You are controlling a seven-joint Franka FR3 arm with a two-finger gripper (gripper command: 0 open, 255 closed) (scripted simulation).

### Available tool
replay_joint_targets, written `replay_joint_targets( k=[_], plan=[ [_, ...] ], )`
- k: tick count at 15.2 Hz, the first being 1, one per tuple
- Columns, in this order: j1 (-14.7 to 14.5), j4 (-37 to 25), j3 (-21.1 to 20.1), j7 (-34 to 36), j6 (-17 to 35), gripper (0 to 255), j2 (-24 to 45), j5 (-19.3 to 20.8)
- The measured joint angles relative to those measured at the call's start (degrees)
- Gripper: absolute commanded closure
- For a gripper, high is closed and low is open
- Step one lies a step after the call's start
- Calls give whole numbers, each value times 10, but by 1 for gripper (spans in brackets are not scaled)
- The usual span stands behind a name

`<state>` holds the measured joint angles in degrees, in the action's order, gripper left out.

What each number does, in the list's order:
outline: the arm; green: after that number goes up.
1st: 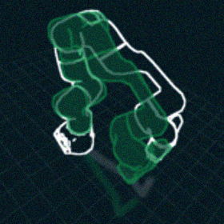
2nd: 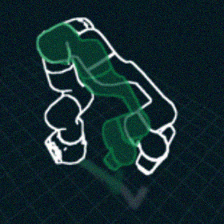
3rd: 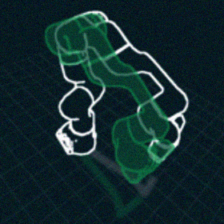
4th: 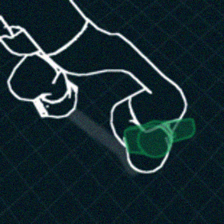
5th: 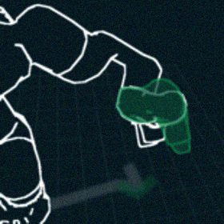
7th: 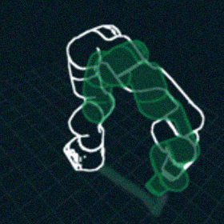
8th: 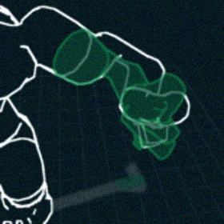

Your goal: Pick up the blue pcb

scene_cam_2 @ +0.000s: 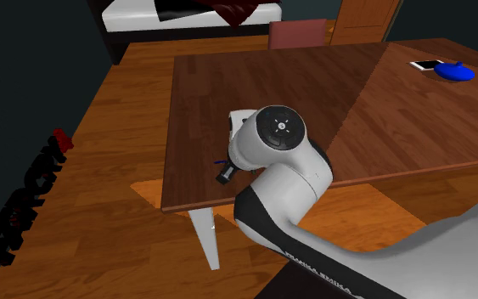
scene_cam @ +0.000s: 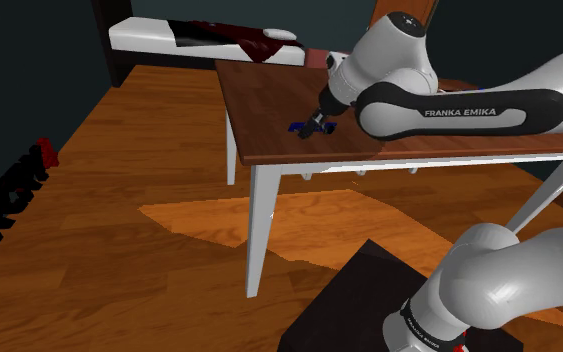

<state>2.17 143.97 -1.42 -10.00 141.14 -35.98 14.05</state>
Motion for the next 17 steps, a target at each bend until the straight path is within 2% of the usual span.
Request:
replay_joint_targets(
  k=[1,2,12,17],
  plan=[
    [1,2,0,1,4,0,2,1],
    [1,4,0,1,6,255,2,1],
    [1,5,0,1,8,255,1,1],
    [-3,-21,2,-6,-23,255,-2,-4]
  ],
)
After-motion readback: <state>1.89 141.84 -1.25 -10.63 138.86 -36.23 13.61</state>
